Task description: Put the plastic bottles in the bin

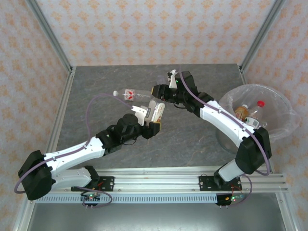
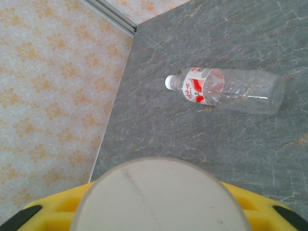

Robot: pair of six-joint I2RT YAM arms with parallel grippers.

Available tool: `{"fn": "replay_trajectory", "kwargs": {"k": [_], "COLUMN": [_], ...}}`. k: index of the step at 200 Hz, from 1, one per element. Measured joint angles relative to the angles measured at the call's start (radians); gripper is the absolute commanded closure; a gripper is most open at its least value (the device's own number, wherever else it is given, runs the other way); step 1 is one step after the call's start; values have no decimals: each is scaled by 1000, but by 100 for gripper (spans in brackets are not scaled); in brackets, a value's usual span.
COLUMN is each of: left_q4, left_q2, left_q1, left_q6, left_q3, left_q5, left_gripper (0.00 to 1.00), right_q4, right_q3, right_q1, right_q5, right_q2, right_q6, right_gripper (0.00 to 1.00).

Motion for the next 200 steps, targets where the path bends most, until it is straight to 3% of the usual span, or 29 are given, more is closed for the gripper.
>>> {"fn": "replay_trajectory", "kwargs": {"k": [17, 26, 75, 91, 166, 200], "left_q4": [4, 5, 13, 11, 21, 9], "left_q2": [0, 1, 6, 6, -24, -33], "left_q1": [0, 0, -1, 3, 40, 72], "left_q6": [0, 0, -3, -5, -16, -55], "left_q3": [0, 0, 3, 3, 3, 2], "left_q5": [0, 0, 0, -12, -53, -182], "left_gripper": [95, 89, 16, 3, 0, 0], "right_q4": [1, 2, 15, 14, 12, 2], "right_q3": [-2, -5, -32, -46, -60, -93], "right_q1": [0, 0, 2, 2, -4, -5], "right_q5": [3, 6, 45, 97, 318, 396], "right_q2": [-6, -10, -43, -71, -183, -264], "right_q6": [-1, -2, -13, -43, -140, -204], "right_gripper": [100, 100, 100, 100, 100, 100]}}
